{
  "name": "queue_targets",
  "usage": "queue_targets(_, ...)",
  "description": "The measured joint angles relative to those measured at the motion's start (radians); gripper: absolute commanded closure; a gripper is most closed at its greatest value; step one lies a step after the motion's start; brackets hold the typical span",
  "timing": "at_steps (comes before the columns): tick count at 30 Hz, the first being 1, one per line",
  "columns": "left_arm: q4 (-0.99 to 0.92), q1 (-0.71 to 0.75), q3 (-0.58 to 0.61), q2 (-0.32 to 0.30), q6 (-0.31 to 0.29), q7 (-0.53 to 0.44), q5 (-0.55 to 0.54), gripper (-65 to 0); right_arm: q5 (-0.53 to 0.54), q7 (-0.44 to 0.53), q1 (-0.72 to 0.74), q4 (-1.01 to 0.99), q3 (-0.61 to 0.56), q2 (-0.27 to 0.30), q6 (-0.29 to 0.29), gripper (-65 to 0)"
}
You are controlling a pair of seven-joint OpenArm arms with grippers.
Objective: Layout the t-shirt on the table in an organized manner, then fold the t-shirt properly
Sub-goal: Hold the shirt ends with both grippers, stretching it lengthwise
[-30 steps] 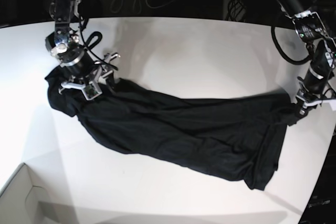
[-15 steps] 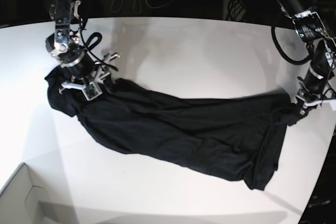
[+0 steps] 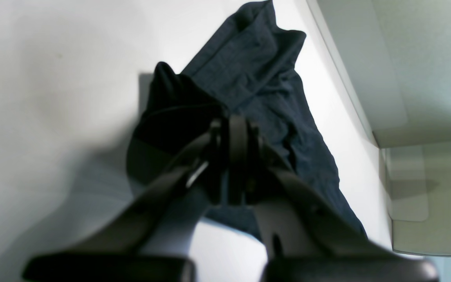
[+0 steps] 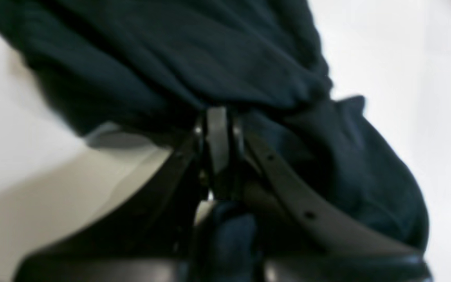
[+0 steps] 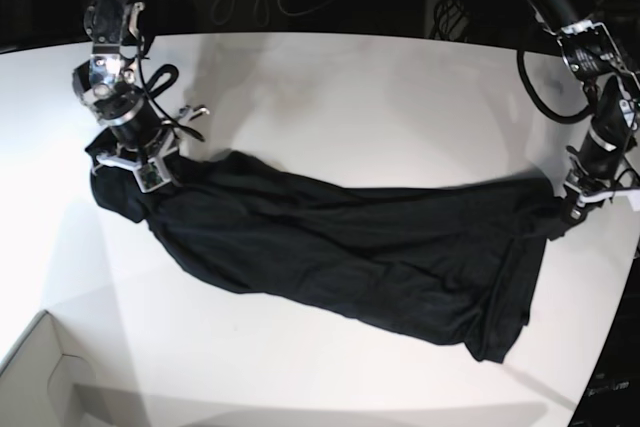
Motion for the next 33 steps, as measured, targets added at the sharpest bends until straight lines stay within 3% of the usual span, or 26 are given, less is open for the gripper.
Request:
queue_targets(16,0.003,0.006,0.000,0.000,0.000,0.000,-0.001,-0.2,0.000,0.004,-0.039,0.063,-0.003,-0.003,0.000,0.0)
queue_targets(19,0.003,0.006,0.000,0.000,0.000,0.000,-0.004,-0.2,0.000,0.004,-0.036,0.065,-0.003,-0.003,0.000,-6.1)
queue_targets(26,0.003,0.006,0.000,0.002,0.000,0.000,-0.004,-0.2,0.000,0.000,-0.036,0.064,-0.003,-0.003,0.000,-28.1)
queue_targets(33,0.003,0.002,0.000,0.003,0.000,0.000,-0.003,-0.2,0.000,0.014,-0.023,0.037,-0.011,-0.005,0.000,-30.4)
